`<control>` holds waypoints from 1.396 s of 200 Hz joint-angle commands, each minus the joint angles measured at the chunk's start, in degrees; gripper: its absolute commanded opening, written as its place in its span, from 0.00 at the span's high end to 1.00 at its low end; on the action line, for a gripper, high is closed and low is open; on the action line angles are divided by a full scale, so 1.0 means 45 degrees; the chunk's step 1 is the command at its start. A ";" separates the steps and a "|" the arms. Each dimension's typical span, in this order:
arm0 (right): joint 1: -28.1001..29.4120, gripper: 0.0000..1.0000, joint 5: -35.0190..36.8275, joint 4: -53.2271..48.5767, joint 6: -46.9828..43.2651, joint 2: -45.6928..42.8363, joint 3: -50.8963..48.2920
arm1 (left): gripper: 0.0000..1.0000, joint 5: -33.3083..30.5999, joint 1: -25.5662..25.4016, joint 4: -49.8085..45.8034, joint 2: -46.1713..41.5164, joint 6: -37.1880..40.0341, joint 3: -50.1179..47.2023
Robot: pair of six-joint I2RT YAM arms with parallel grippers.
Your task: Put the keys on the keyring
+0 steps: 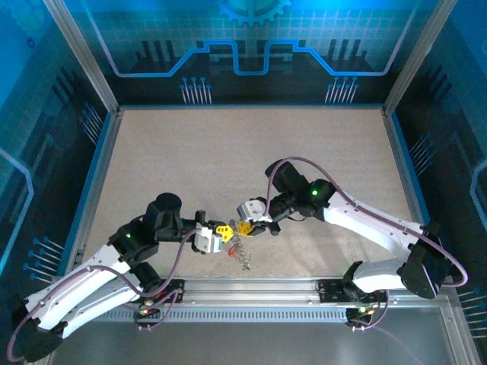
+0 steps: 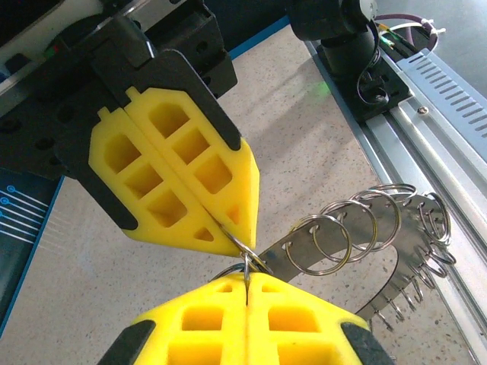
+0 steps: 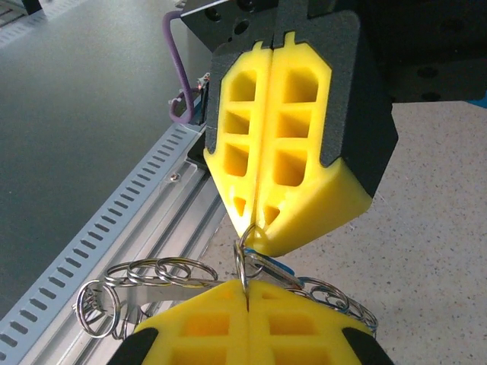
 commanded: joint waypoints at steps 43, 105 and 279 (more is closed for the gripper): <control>-0.0455 1.00 -0.0384 0.0563 0.1425 0.0314 0.0387 | 1.00 -0.0605 -0.0417 -0.0030 -0.0374 0.0823 -0.0331; -0.0946 1.00 -0.0934 0.1674 0.2670 0.0029 0.0079 | 1.00 -0.1368 -0.0650 -0.0643 -0.0477 0.1529 -0.0276; -0.0830 1.00 -0.0933 0.6773 0.5599 -0.1160 -0.1909 | 0.54 -0.3331 -0.0719 0.2947 -0.1236 -0.3056 -0.0953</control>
